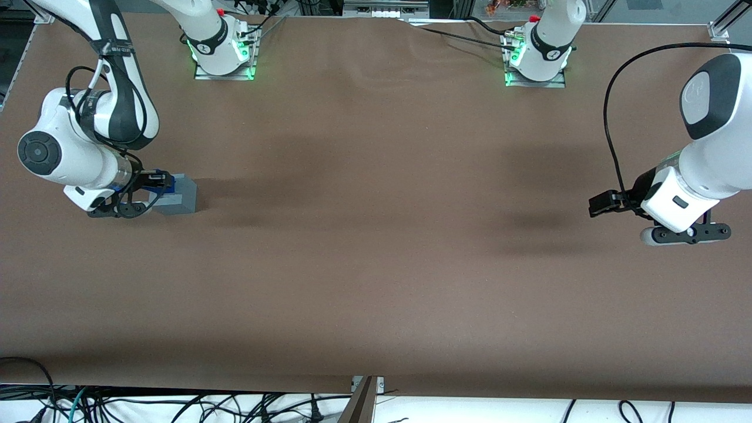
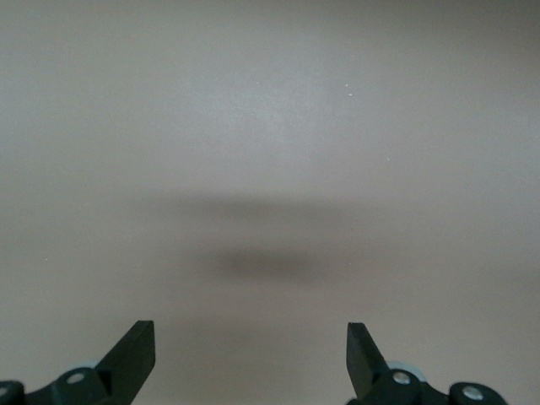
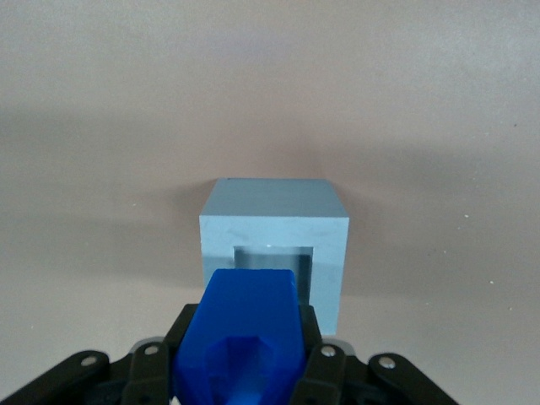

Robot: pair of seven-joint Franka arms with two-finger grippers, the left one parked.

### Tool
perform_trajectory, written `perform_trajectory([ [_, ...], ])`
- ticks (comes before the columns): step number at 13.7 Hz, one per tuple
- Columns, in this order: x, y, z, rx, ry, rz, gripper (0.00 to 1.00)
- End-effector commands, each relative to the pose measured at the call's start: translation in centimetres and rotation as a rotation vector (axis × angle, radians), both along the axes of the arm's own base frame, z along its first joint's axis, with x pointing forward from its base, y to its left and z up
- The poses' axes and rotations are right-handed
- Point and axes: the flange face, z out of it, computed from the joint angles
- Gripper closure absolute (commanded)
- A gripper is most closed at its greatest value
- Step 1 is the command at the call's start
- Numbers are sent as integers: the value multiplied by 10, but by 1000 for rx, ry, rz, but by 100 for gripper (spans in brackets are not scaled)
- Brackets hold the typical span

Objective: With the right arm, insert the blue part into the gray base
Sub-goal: 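Lower the blue block into the gray base's square hole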

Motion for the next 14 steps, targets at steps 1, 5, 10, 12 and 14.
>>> perform_trajectory([
  [1,-4,-1,1,14,-23,16,67],
  [5,-4,-4,-4,11,-40,26,67],
  [10,-8,-10,-9,14,-50,46,67],
  [12,-9,-13,-10,14,-47,52,66],
  [14,-9,-13,-10,14,-48,52,66],
])
